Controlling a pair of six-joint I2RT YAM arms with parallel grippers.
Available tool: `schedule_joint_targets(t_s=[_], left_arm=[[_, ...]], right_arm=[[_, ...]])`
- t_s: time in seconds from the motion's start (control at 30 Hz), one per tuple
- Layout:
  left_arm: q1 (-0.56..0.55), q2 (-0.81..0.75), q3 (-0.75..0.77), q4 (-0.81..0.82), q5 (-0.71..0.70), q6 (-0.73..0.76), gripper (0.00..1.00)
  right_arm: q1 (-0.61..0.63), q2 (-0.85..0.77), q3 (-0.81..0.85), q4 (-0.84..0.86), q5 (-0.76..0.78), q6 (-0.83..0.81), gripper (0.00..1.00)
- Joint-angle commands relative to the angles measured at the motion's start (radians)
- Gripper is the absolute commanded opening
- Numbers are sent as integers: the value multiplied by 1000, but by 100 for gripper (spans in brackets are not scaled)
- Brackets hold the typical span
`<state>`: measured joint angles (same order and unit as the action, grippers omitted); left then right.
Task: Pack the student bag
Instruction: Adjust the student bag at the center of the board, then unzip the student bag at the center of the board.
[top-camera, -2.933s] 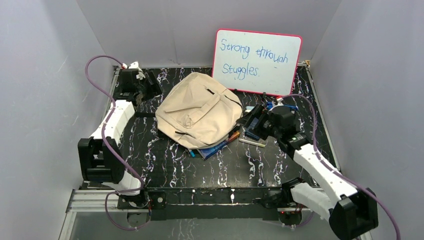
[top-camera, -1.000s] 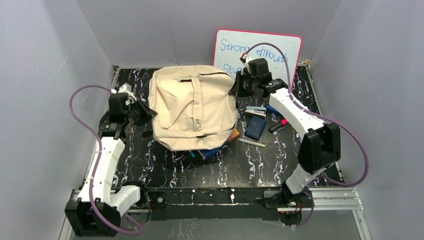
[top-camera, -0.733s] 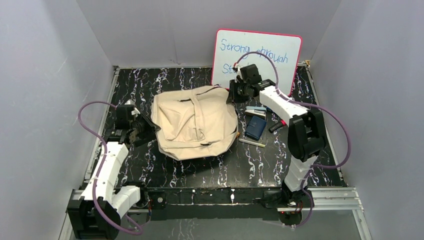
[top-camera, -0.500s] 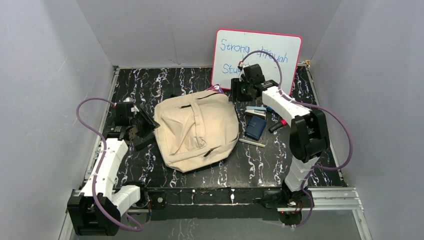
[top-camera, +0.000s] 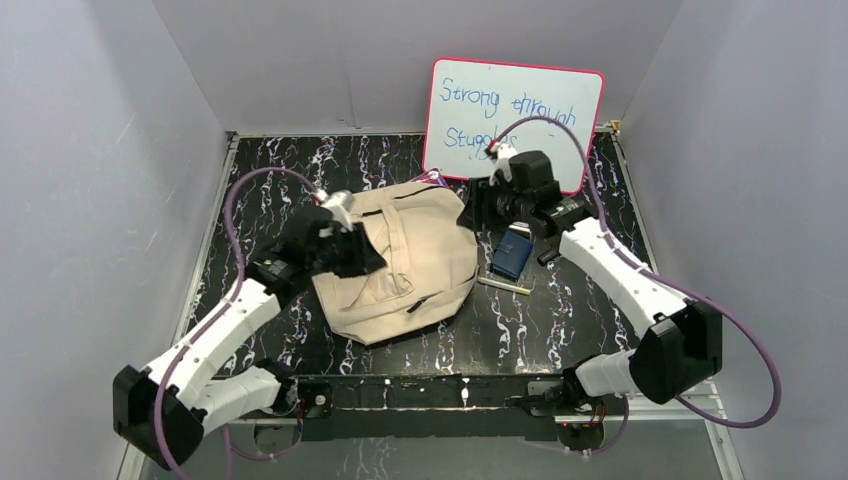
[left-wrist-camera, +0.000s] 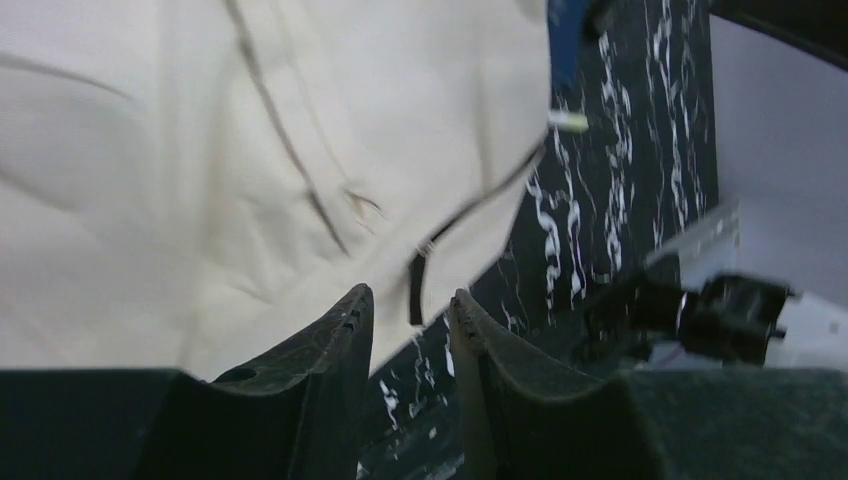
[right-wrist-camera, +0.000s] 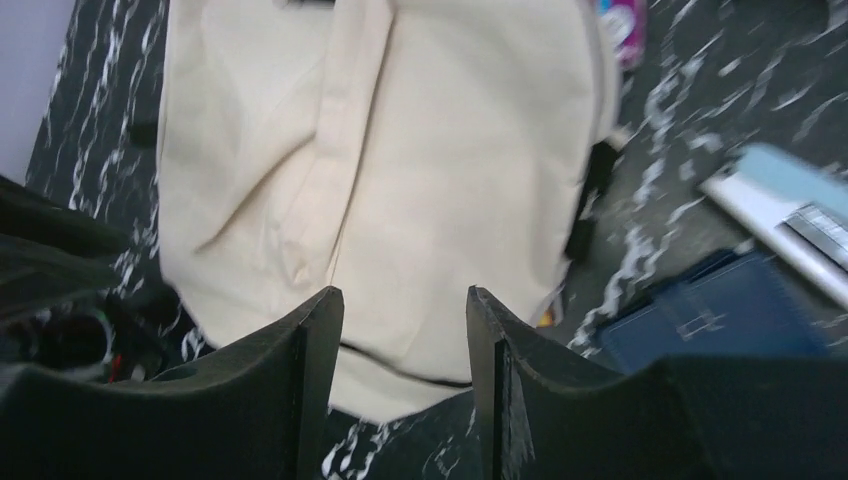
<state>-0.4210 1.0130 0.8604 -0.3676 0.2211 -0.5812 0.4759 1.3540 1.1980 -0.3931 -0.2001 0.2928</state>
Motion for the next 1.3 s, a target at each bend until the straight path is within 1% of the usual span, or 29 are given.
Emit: schedule_joint_targets(t_s=[0.0,0.1,0.17,0.23,0.33,0.4,0.5,0.63,0.8,0.9,1.1,1.17,1.27], left_arm=[[-222,53,-52,96,-38,-31,32],[-284,74,-77,134,-60,-38,32],[-297,86,-90,149,-88,-41,31],[-297,90,-110,151,-154,-60,30],[-298,95,-156,164,-277,-109,27],[-298,114,-180,181,-299,-126,26],[-298,148,-222,218,-285,-154,24],[-298,153,-290,283,-260,-178,24],[-298,160,-333,295,-263,-185,24],[-298,172,-354,316,-260,-186,23],[-298,228,-351,346,-243,-185,23],[-298,239,-349,348,-241,-179,22],[-298,237,-354,351,-242,-177,22]], right_arm=[[50,-28,-94,-24,-143,47,56],[64,-64,-163,-15,-167,83,55],[81,-79,-200,-9,-174,99,55],[114,-84,-224,-2,-171,103,54],[208,-70,-229,-8,-69,105,54],[271,-54,-231,-9,11,110,53],[328,-50,-280,31,123,137,48],[333,-49,-390,166,141,163,45],[342,-47,-512,209,183,233,40],[343,-44,-593,247,234,265,38],[342,1,-630,272,282,310,38],[343,-20,-617,246,291,314,38],[342,-104,-576,162,300,312,39]])
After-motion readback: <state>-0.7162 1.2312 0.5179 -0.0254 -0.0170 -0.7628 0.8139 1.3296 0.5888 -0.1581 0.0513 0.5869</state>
